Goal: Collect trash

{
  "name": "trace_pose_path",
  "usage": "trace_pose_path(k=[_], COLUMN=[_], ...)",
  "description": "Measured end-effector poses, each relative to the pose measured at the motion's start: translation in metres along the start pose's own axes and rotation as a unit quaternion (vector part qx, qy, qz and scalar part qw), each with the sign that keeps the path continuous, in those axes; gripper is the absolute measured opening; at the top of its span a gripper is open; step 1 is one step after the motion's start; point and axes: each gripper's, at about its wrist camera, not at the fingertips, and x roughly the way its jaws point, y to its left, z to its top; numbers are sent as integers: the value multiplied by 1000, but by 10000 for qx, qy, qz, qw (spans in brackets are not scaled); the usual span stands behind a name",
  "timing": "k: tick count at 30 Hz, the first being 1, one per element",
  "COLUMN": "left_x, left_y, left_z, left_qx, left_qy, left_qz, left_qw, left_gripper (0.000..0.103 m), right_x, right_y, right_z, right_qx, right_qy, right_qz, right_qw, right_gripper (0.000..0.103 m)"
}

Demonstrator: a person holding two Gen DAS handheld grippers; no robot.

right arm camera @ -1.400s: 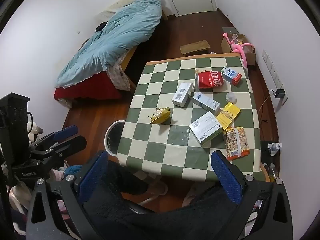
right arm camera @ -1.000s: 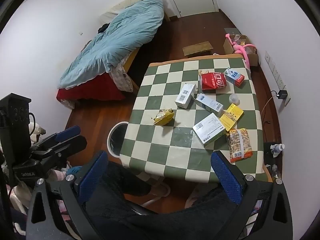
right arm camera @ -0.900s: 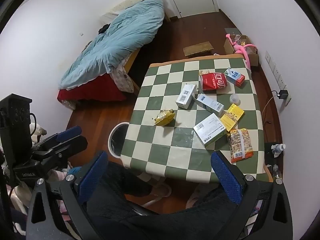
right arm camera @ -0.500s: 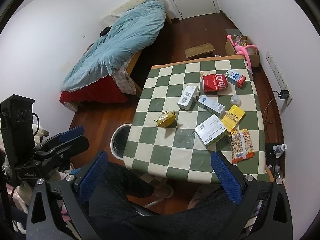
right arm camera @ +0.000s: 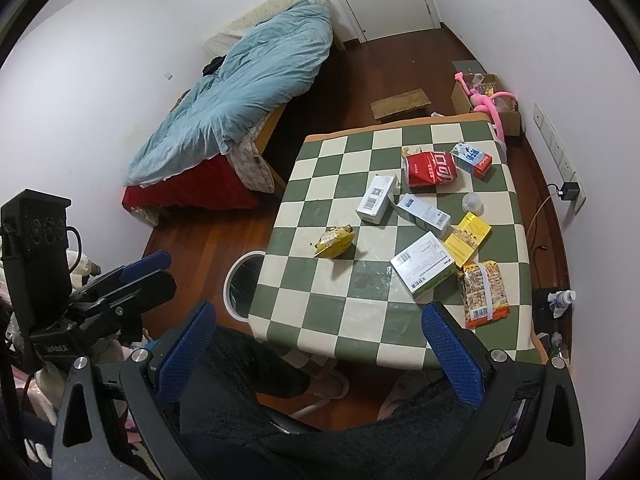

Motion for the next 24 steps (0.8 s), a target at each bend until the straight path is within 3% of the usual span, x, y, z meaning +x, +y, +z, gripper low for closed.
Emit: trace_pose_path(k=[24], left_x=[-8], left_y=[-4], left_z=[2], left_qx=[80], left_qy=[-79], left_qz=[-34], left_qw=[9999], left_gripper=[103], right_x=[-2], right_y=[2], right_z=[0], right_qx=[-9], right_qy=[-32], right_qz=[38], right_qw=[10000], right_gripper=[103])
